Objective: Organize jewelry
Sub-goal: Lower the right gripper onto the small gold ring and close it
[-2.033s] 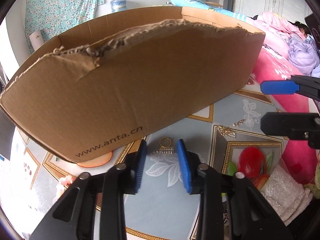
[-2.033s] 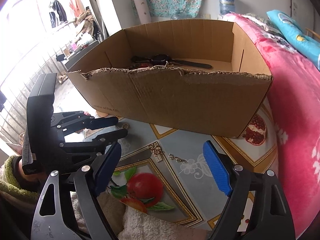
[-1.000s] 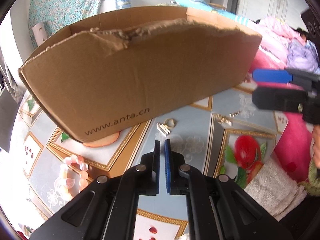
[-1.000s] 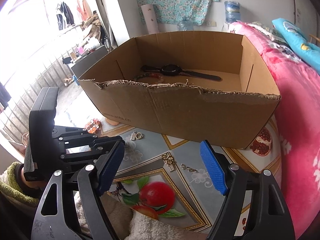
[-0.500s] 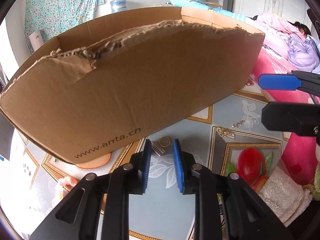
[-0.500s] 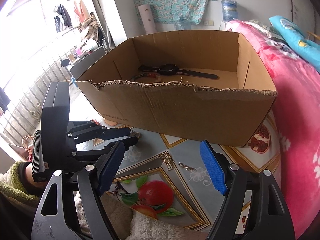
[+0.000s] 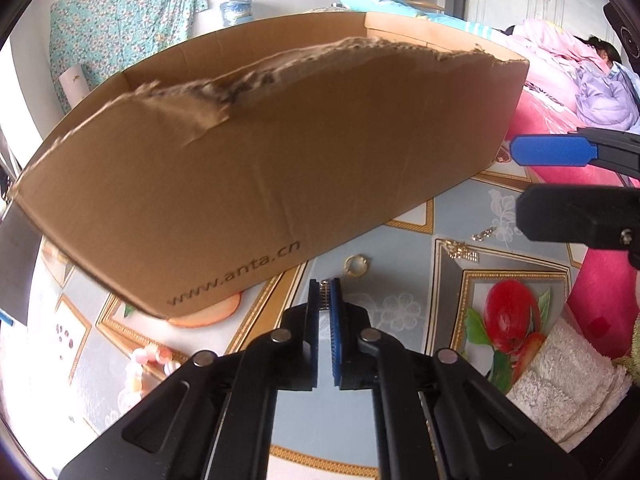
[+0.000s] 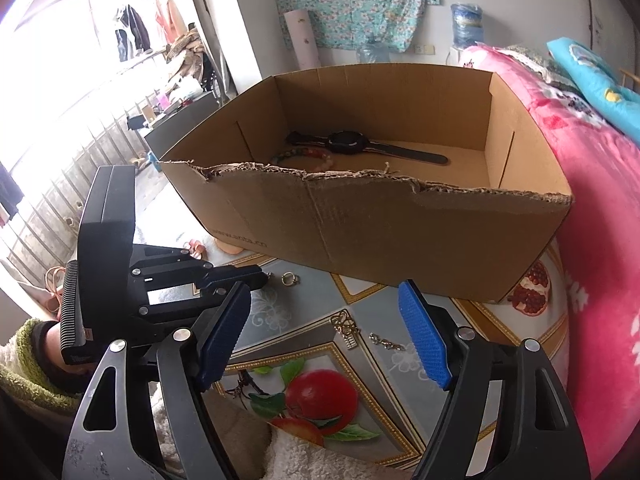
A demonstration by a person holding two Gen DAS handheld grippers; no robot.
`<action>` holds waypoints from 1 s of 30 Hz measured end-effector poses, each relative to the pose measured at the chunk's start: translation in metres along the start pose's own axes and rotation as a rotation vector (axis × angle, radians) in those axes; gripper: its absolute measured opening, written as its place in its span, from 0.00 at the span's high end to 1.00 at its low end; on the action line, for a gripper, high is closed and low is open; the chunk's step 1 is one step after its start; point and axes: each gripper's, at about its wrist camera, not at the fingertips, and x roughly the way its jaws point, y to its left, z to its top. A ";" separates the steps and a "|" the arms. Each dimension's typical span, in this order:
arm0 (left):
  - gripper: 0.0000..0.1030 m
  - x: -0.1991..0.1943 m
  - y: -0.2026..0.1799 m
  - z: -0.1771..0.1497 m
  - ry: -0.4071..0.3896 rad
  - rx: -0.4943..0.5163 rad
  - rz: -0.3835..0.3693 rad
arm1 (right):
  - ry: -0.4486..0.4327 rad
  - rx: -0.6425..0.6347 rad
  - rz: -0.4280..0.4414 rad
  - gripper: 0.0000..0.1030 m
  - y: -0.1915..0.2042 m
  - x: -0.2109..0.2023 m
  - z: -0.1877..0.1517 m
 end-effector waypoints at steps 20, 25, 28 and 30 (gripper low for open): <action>0.96 0.000 0.012 -0.001 0.001 -0.110 -0.010 | 0.089 -0.092 -0.013 0.87 0.039 0.085 -0.002; 0.96 -0.003 0.015 -0.006 -0.003 -0.118 -0.015 | 0.078 -0.142 -0.065 0.91 0.047 0.084 -0.004; 0.96 -0.003 0.016 -0.007 -0.006 -0.123 -0.018 | 0.084 -0.123 -0.056 0.95 0.044 0.082 -0.002; 0.96 -0.003 0.016 -0.007 -0.008 -0.124 -0.017 | 0.091 -0.105 -0.045 1.00 0.041 0.082 -0.001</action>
